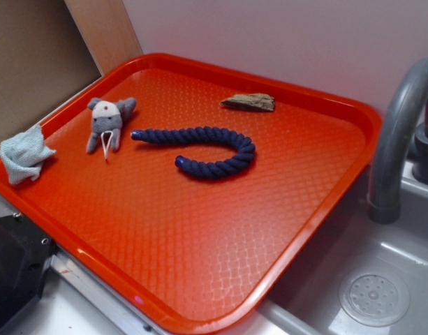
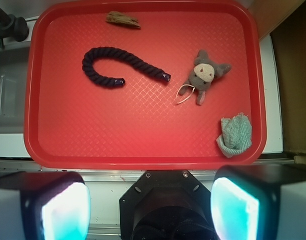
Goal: Grab the blue cloth.
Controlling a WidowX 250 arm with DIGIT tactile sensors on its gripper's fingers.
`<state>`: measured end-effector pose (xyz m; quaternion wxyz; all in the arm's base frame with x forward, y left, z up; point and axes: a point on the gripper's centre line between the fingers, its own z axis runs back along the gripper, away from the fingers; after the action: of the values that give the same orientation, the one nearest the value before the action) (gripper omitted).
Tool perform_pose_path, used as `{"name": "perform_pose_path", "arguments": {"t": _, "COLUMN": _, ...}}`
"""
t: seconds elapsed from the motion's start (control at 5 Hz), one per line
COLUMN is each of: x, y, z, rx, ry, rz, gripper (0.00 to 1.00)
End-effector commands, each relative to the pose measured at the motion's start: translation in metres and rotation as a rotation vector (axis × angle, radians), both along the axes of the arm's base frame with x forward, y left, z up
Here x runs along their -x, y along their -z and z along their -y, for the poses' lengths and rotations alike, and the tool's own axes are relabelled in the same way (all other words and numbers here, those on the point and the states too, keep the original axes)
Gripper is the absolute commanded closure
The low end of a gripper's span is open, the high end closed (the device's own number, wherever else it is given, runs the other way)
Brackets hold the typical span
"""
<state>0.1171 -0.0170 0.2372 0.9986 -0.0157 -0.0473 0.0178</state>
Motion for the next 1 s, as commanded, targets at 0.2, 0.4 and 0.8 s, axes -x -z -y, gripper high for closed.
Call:
{"name": "perform_pose_path", "arguments": {"t": 0.2, "x": -0.021, "y": 0.035, "z": -0.036, "rx": -0.138, "ry": 0.216, "rz": -0.043, "gripper": 0.0}}
{"name": "perform_pose_path", "arguments": {"t": 0.4, "x": -0.031, "y": 0.056, "z": -0.075, "rx": -0.176, "ry": 0.385, "rz": -0.083, "gripper": 0.0}}
{"name": "perform_pose_path", "arguments": {"t": 0.8, "x": -0.019, "y": 0.14, "z": -0.109, "rx": -0.128, "ry": 0.529, "rz": -0.071, "gripper": 0.0}}
